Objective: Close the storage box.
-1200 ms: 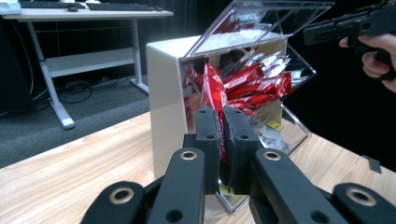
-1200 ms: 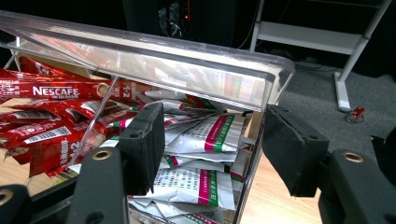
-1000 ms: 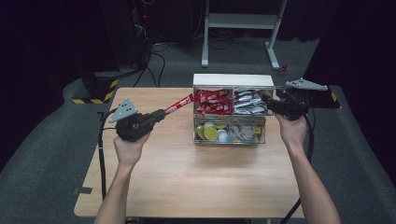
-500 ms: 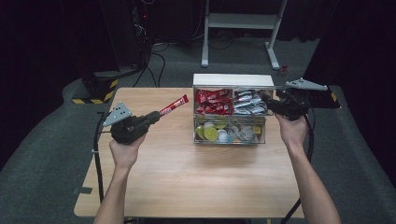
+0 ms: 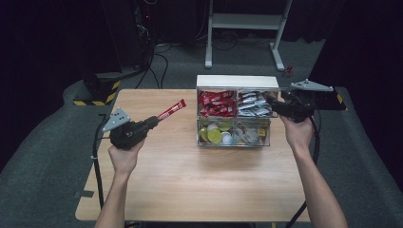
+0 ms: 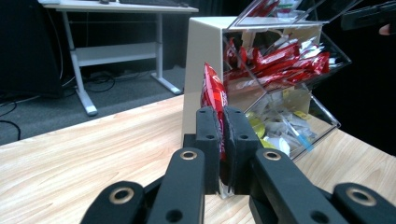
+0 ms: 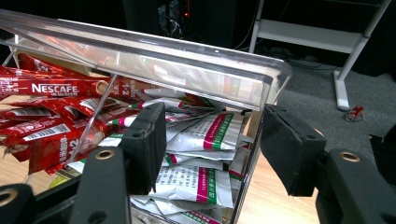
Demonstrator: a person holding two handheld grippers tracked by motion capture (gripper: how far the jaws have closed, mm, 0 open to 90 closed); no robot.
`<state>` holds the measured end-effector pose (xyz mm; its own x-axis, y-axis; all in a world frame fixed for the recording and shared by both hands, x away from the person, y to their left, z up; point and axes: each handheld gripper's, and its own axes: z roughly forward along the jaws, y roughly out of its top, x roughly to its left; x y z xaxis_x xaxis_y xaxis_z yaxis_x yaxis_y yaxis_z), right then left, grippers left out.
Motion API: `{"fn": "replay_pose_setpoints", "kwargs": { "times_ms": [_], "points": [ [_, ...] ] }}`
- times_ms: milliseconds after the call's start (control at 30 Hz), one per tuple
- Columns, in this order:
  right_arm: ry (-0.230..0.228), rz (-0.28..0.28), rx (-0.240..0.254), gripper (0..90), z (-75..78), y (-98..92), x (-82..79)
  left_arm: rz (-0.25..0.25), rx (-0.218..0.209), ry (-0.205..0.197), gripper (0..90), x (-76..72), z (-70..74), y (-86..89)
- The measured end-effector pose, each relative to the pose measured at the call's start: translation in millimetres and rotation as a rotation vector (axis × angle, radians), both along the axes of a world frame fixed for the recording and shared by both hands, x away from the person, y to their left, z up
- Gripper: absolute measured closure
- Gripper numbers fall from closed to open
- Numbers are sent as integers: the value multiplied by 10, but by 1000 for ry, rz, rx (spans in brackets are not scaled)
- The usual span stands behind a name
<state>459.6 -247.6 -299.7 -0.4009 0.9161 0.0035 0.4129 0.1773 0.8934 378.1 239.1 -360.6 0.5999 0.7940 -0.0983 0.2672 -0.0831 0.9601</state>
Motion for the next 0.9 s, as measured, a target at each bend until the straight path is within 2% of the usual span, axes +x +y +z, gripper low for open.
{"fn": "replay_pose_setpoints", "kwargs": {
  "times_ms": [467, 567, 700, 833, 900],
  "points": [
    [-3, -1, -1, 410, -8, 2, -1, 46, 24, 32, 857, -24, -219, 98],
    [-3, -3, -7, 409, -8, 8, -4, 49, 18, 37, 856, -24, -261, 104],
    [-1, -1, -4, 419, -8, 1, -4, 76, 54, 54, 855, -18, -397, 89],
    [5, 4, -7, 429, -9, -11, -7, 85, 54, 68, 855, -20, -480, 90],
    [12, 11, 8, 437, -3, -31, -4, 91, 58, 77, 855, -14, -523, 82]
  ]
}}
